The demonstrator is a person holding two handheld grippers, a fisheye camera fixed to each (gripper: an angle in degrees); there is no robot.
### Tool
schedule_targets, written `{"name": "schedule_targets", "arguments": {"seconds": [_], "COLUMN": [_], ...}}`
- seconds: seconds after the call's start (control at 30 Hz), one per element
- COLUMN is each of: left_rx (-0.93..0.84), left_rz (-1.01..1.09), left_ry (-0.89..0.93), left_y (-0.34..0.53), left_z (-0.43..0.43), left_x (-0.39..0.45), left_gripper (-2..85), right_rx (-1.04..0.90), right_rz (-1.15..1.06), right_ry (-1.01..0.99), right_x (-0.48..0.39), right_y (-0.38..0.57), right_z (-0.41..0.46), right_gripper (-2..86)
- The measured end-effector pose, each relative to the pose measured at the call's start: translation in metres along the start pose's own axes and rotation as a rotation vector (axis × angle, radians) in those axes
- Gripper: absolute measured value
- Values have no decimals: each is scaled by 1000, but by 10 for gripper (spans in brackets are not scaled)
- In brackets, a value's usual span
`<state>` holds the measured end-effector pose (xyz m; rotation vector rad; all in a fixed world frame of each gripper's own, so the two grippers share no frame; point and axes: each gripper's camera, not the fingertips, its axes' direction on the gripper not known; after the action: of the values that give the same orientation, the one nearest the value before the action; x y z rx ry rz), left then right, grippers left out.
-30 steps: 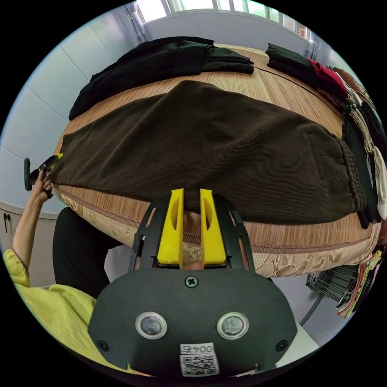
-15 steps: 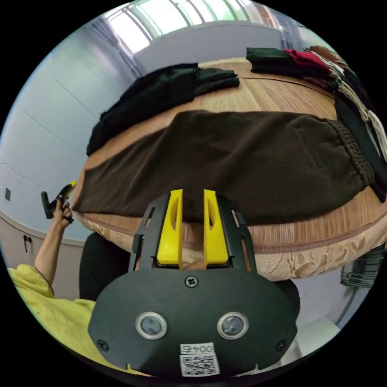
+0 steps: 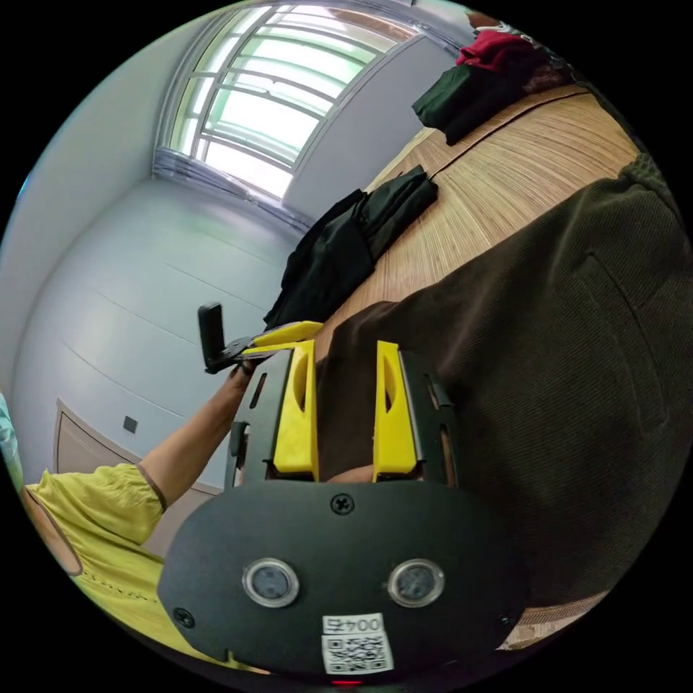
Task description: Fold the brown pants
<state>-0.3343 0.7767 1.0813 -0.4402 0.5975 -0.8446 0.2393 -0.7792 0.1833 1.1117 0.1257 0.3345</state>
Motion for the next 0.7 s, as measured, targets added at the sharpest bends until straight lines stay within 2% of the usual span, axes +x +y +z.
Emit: {"name": "schedule_targets", "arguments": {"seconds": [0.1,0.23,0.53,0.6,0.7], "left_rx": [-119,-149,-41,-48,-60], "left_rz": [77,81,302,346,387], "left_ry": [27,120,-238,-314,-381], "left_y": [-63,-114,-134,-131,-132], "left_z": [24,23,-20,-9,6], "left_x": [-2,3,132,157,181], "left_gripper": [143,33,10,10,10], "right_rx": [3,-57,-93,-117,-195], "right_rz": [-2,-4,73,86,76], "right_ry": [-36,-72,-165,-154,-30], "right_x": [7,13,33,36,36], "right_y": [-9,-14,-16,-17,-17], "right_z": [-5,0,12,19,37], "right_gripper": [132,140,159,137,45]}}
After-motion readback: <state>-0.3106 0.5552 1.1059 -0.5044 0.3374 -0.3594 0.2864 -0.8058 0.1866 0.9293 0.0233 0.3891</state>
